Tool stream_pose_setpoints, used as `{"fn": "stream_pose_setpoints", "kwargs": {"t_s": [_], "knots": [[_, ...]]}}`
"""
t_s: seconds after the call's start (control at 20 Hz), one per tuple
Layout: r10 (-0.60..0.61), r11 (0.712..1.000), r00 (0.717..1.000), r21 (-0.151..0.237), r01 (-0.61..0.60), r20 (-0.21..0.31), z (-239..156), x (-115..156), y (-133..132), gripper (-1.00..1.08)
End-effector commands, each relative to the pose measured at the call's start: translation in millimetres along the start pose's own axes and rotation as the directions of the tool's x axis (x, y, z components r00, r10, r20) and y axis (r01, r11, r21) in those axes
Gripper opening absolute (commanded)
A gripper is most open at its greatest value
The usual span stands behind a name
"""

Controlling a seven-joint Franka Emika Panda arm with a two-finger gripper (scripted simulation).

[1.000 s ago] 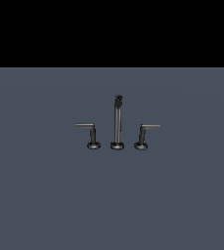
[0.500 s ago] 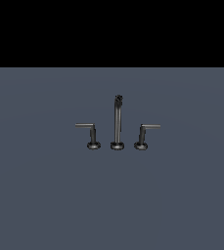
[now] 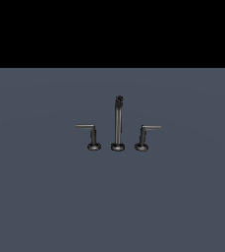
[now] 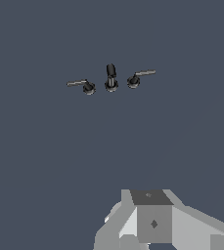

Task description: Turn on the faucet by rotating a designated handle.

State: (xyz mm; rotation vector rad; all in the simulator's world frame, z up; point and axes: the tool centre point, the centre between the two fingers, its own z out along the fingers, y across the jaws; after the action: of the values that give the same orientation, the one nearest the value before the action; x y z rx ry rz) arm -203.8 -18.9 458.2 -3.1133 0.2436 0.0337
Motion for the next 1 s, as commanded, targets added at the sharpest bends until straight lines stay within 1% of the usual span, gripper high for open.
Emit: {"fn": "stream_pose_setpoints", "kwargs": {"t_s": [0.0, 0.2, 0.45, 0.7, 0.95], "knots": [[0.053, 0.999, 0.999, 0.004, -0.053, 0.000, 6.9, 15.2, 0.9, -1.00], [0.160, 0.987, 0.987, 0.012, -0.160, 0.001, 22.6, 45.4, 3.3, -1.00], [0.307, 0.951, 0.952, 0.020, -0.307, 0.003, 48.7, 85.8, 8.5, -1.00], [0.449, 0.893, 0.893, 0.025, -0.449, 0.006, 79.7, 124.0, 15.8, -1.00], [0.581, 0.813, 0.814, 0.027, -0.581, 0.008, 115.5, 159.1, 25.1, -1.00]]}}
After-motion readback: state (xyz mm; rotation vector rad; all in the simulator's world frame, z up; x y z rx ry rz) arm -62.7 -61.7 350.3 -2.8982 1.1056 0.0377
